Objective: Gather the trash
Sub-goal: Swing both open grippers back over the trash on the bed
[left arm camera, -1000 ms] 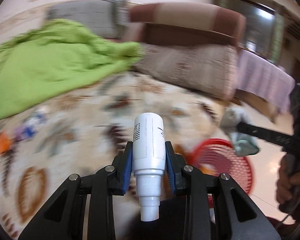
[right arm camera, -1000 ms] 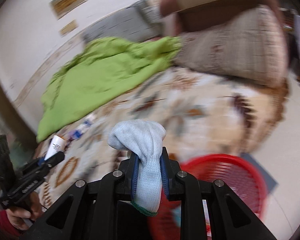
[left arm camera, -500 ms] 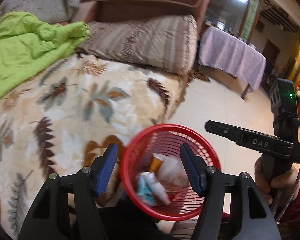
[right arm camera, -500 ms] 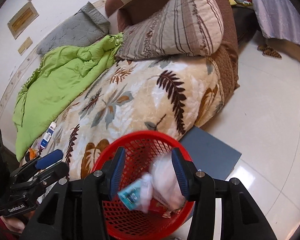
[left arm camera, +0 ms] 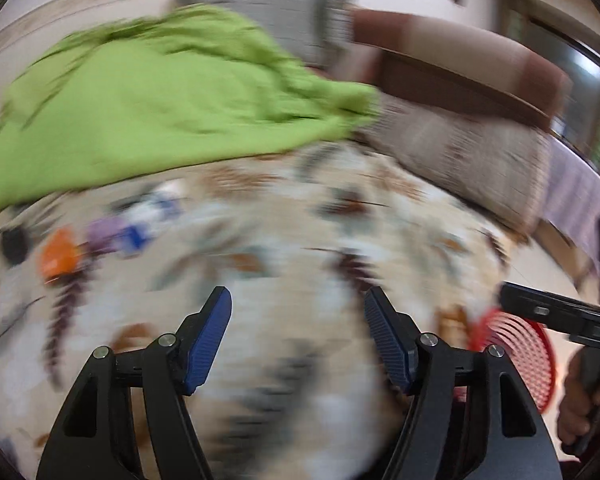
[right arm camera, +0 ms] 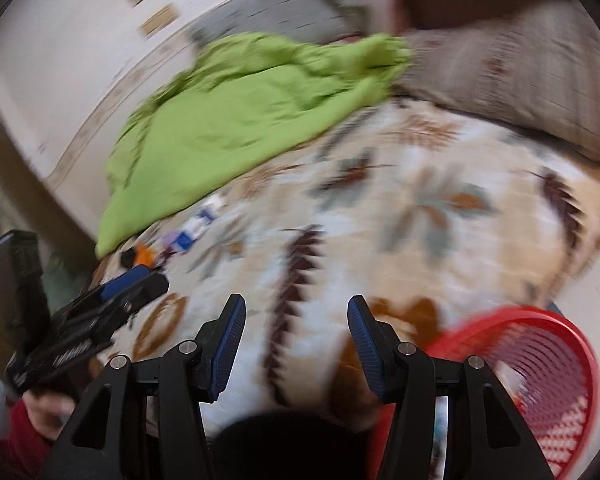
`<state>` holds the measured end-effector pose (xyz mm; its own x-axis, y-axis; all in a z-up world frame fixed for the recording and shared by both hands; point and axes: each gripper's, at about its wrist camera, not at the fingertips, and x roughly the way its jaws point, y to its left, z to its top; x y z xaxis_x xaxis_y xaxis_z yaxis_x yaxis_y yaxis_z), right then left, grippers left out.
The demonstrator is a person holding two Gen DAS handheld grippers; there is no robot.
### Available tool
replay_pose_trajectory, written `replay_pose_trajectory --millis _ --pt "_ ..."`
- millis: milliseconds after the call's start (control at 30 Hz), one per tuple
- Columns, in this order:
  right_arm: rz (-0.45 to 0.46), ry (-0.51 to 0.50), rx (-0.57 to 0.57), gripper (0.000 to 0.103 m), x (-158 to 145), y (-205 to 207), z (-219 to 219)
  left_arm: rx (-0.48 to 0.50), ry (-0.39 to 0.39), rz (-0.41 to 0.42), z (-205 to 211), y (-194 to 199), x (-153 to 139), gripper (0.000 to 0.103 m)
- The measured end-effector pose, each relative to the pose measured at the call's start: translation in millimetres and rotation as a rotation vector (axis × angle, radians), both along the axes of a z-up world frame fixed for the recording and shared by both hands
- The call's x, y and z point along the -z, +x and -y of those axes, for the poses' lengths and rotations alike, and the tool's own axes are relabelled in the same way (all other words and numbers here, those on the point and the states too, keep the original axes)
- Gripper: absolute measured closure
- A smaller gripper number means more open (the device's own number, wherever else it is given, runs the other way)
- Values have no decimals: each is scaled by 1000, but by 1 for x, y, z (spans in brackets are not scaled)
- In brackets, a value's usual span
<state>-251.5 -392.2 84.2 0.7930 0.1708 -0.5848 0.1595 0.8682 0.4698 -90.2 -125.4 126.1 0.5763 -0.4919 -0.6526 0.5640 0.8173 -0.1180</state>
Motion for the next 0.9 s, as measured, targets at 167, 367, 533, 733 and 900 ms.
replay_pose_trajectory --millis 167,367,533,733,900 --pt "7 7 -100 42 -3 51 -40 -265 50 13 -94 67 14 26" --pt "-15 -3 -174 41 2 98 -72 -457 59 -84 -161 156 47 25" --pt "-49 21 -214 37 6 141 -88 -458 116 -124 -140 198 76 25" --pt "-81 52 -224 30 3 210 -101 -432 94 -42 -119 214 81 42" --pt "-128 75 -223 24 11 281 -123 -441 111 6 -111 214 81 47"
